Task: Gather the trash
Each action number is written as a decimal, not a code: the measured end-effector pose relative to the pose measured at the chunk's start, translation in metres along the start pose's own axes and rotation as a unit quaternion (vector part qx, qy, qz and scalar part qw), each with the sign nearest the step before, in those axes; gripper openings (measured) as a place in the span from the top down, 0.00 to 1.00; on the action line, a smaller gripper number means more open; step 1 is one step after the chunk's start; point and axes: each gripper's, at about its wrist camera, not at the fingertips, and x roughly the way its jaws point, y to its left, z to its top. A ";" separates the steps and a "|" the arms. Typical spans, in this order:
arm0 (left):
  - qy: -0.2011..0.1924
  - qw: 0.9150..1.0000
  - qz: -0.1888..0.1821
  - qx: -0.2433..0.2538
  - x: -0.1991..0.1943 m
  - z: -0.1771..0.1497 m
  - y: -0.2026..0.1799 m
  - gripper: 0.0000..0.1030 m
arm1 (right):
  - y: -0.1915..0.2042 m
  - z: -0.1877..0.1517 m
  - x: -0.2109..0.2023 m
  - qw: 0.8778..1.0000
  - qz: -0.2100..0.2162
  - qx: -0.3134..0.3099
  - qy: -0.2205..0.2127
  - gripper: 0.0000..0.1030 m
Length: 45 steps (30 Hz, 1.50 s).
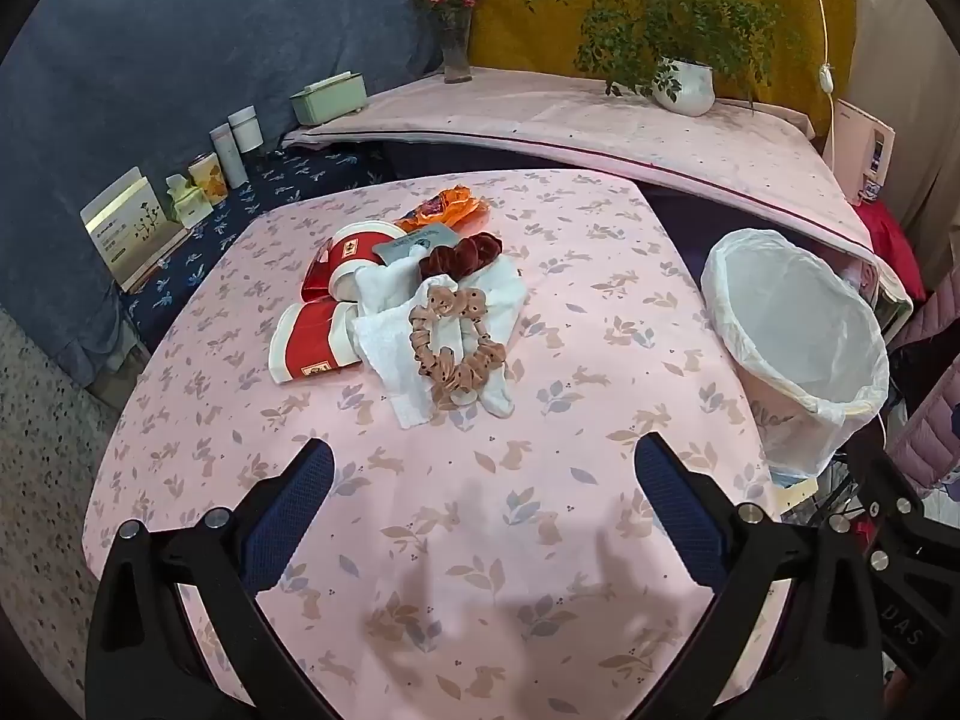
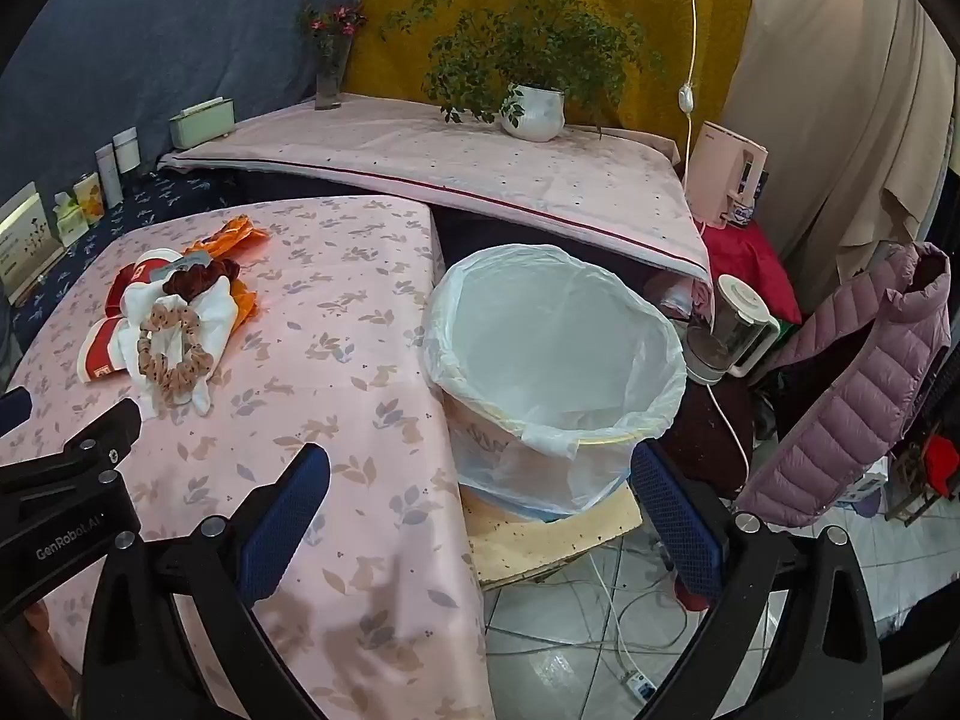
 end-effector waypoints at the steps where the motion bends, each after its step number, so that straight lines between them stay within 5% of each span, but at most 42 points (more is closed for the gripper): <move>1: -0.001 1.000 0.001 0.000 0.000 0.000 0.000 0.07 | 0.000 0.000 0.000 1.000 -0.001 0.000 0.001 0.07; 45: -0.003 1.000 0.004 -0.004 0.000 -0.006 0.005 0.07 | -0.002 -0.001 -0.001 1.000 -0.004 0.000 0.001 0.07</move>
